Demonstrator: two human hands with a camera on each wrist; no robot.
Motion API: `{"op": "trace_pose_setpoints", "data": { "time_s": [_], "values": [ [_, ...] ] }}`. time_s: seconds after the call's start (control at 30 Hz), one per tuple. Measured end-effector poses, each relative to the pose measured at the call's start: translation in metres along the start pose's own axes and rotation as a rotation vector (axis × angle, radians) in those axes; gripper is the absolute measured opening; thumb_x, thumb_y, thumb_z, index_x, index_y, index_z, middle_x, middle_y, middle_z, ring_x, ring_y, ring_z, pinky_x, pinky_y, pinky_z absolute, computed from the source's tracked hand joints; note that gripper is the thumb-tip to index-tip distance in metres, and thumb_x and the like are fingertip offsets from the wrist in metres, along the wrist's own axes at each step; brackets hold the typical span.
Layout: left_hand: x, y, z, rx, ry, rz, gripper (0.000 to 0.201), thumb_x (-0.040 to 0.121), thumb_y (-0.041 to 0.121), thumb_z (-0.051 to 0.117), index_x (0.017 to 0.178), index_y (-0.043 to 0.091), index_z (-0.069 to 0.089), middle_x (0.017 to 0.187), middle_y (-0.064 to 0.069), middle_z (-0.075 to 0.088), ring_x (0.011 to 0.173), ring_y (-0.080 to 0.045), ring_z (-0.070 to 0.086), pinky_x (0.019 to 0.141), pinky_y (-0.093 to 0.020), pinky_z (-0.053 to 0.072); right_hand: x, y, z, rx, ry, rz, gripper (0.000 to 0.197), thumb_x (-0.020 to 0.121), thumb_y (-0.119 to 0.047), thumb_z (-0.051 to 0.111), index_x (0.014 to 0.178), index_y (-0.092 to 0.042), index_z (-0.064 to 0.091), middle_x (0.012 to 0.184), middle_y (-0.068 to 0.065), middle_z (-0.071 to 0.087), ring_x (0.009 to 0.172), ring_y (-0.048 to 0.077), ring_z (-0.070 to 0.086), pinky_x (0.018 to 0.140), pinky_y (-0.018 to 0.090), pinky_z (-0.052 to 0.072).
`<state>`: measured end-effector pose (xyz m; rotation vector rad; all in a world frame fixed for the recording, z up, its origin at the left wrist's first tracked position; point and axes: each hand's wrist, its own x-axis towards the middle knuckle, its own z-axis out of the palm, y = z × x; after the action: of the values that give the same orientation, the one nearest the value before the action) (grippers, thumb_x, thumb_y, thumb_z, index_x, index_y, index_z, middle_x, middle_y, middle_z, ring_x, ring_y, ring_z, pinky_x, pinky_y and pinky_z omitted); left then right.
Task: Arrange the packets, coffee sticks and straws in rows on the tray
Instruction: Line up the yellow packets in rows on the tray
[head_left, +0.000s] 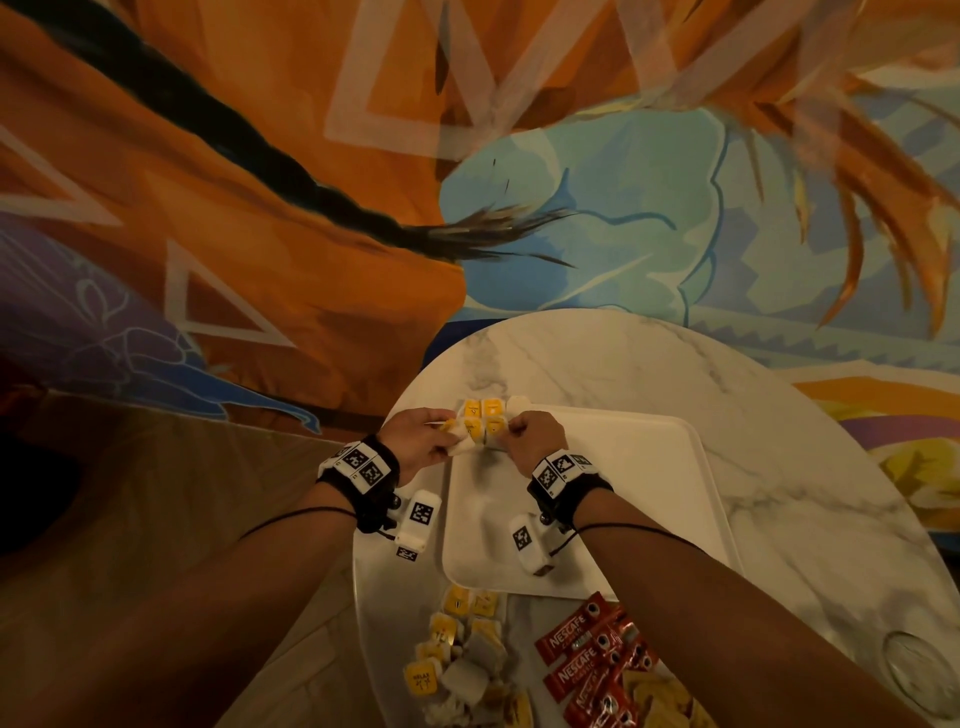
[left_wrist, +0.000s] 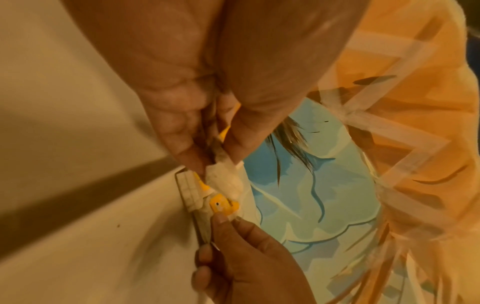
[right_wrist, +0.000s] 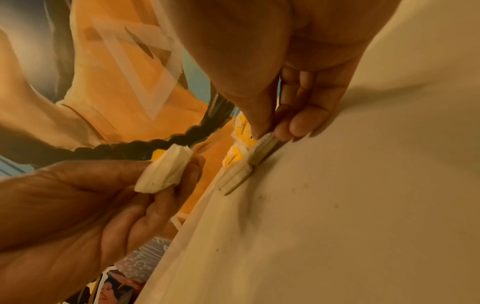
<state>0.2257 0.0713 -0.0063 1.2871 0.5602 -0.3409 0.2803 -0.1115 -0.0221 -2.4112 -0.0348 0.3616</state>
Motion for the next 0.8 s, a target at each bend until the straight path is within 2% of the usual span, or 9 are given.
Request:
{"op": "trace_pose_setpoints", "data": {
  "time_s": [0.1, 0.17, 0.27, 0.4, 0.5, 0.6, 0.67, 0.73, 0.8],
  "values": [
    [-0.001, -0.001, 0.0, 0.024, -0.035, 0.004, 0.045, 0.09, -0.013, 0.058, 0.13, 0.007, 0.051, 0.108, -0.01, 0.063, 0.096, -0.021, 0.063, 0.077, -0.029, 0.054, -0.001, -0.002, 0.0, -0.003, 0.016, 0.006, 0.019, 0.089, -0.017, 0.068, 0.105, -0.008, 0.069, 0.107, 0.011, 0.07, 0.098, 0.026, 0.064, 0.083, 0.025, 0.045],
    [-0.003, 0.0, 0.0, 0.04, -0.054, 0.012, 0.047, 0.088, -0.016, 0.059, 0.128, 0.009, 0.05, 0.107, -0.009, 0.064, 0.095, -0.02, 0.063, 0.078, -0.029, 0.053, -0.002, -0.002, -0.002, 0.027, 0.035, 0.024, 0.022, 0.087, -0.02, 0.071, 0.103, -0.008, 0.063, 0.101, 0.01, 0.067, 0.087, 0.022, 0.059, 0.075, 0.025, 0.042],
    [-0.003, -0.001, 0.0, 0.074, -0.075, 0.04, 0.052, 0.085, -0.018, 0.061, 0.129, 0.008, 0.05, 0.109, -0.011, 0.066, 0.097, -0.022, 0.064, 0.078, -0.031, 0.054, -0.006, -0.005, -0.006, 0.08, 0.035, 0.021, 0.023, 0.089, -0.033, 0.069, 0.096, -0.013, 0.06, 0.09, 0.004, 0.062, 0.08, 0.021, 0.056, 0.071, 0.028, 0.041],
    [-0.004, -0.002, 0.004, 0.126, -0.099, 0.085, 0.059, 0.081, -0.017, 0.067, 0.133, 0.005, 0.049, 0.114, -0.013, 0.065, 0.098, -0.024, 0.066, 0.074, -0.031, 0.057, -0.014, -0.011, -0.008, 0.175, -0.114, -0.104, 0.044, 0.097, -0.047, 0.054, 0.082, -0.009, 0.069, 0.075, 0.013, 0.069, 0.069, 0.025, 0.062, 0.074, 0.039, 0.051],
    [-0.007, -0.003, 0.01, 0.183, -0.129, 0.129, 0.062, 0.079, -0.018, 0.069, 0.134, 0.003, 0.048, 0.122, -0.019, 0.062, 0.097, -0.025, 0.065, 0.074, -0.031, 0.056, -0.024, -0.01, -0.008, 0.272, -0.195, -0.156, 0.037, 0.094, -0.046, 0.061, 0.085, -0.014, 0.075, 0.066, 0.008, 0.068, 0.057, 0.012, 0.057, 0.063, 0.032, 0.048],
    [-0.009, -0.005, 0.016, 0.307, -0.151, 0.173, 0.064, 0.077, -0.016, 0.072, 0.133, 0.005, 0.048, 0.123, -0.017, 0.061, 0.1, -0.024, 0.064, 0.079, -0.031, 0.056, -0.029, -0.004, -0.007, 0.313, -0.197, -0.205, 0.024, 0.09, -0.037, 0.07, 0.087, -0.014, 0.076, 0.077, 0.012, 0.073, 0.063, 0.013, 0.062, 0.068, 0.034, 0.054],
    [-0.01, -0.005, 0.017, 0.387, -0.19, 0.197, 0.062, 0.077, -0.013, 0.073, 0.131, 0.007, 0.05, 0.12, -0.013, 0.063, 0.1, -0.021, 0.066, 0.08, -0.026, 0.057, -0.032, 0.0, -0.008, 0.334, -0.177, -0.211, 0.018, 0.09, -0.032, 0.071, 0.088, -0.014, 0.075, 0.081, 0.008, 0.074, 0.069, 0.014, 0.065, 0.074, 0.034, 0.055],
    [-0.011, -0.005, 0.019, 0.456, -0.221, 0.223, 0.05, 0.079, -0.011, 0.072, 0.122, 0.009, 0.058, 0.11, -0.011, 0.068, 0.096, -0.02, 0.067, 0.076, -0.022, 0.056, -0.035, 0.004, -0.011, 0.361, -0.153, -0.21, 0.014, 0.089, -0.029, 0.072, 0.087, -0.016, 0.076, 0.082, 0.003, 0.075, 0.073, 0.011, 0.066, 0.074, 0.027, 0.054],
    [-0.01, -0.006, 0.02, 0.504, -0.218, 0.246, 0.029, 0.082, -0.007, 0.071, 0.103, 0.014, 0.068, 0.093, -0.011, 0.07, 0.083, -0.02, 0.064, 0.068, -0.023, 0.052, -0.039, 0.008, -0.013, 0.392, -0.14, -0.19, 0.013, 0.088, -0.028, 0.073, 0.086, -0.016, 0.076, 0.084, 0.001, 0.076, 0.075, 0.009, 0.067, 0.073, 0.021, 0.052]
  ]
}}
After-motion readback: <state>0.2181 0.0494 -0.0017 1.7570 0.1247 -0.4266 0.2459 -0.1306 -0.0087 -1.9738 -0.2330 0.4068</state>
